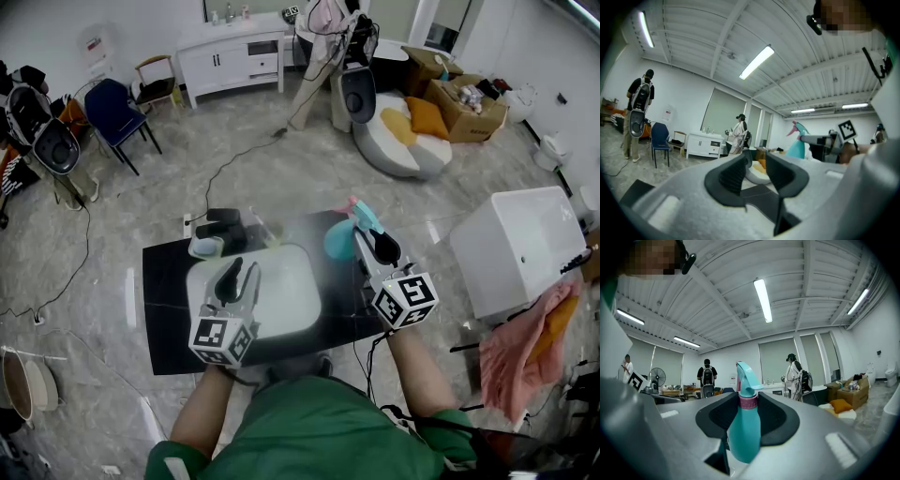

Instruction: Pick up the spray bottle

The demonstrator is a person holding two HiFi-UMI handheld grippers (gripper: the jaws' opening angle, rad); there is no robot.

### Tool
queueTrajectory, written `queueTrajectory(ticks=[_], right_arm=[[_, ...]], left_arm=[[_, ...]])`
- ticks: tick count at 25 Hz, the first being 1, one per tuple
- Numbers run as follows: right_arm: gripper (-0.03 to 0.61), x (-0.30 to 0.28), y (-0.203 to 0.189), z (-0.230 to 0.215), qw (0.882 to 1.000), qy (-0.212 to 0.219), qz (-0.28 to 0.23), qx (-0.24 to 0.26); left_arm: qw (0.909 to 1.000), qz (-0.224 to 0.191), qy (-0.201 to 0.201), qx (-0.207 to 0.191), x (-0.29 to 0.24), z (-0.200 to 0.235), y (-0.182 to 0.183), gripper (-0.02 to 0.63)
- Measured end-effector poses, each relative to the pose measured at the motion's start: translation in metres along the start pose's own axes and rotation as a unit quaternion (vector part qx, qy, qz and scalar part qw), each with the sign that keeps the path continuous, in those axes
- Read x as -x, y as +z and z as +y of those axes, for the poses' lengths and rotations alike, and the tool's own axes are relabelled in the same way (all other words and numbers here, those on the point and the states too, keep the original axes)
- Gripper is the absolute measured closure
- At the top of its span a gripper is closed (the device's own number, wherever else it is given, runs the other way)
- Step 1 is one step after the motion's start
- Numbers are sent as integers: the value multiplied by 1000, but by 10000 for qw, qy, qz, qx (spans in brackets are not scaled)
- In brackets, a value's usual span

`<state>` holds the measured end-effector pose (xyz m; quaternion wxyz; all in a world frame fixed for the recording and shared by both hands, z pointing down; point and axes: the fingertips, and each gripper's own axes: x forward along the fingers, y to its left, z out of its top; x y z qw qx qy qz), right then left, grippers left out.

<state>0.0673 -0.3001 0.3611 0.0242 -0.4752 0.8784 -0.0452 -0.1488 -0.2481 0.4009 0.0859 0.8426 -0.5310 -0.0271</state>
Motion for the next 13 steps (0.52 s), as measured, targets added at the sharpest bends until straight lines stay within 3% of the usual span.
queueTrajectory(ticks=[13], right_arm=[[446,3,0,4,10000,-32,2,10]], left_arm=[[10000,-12,-46,-4,3,0,1,482]])
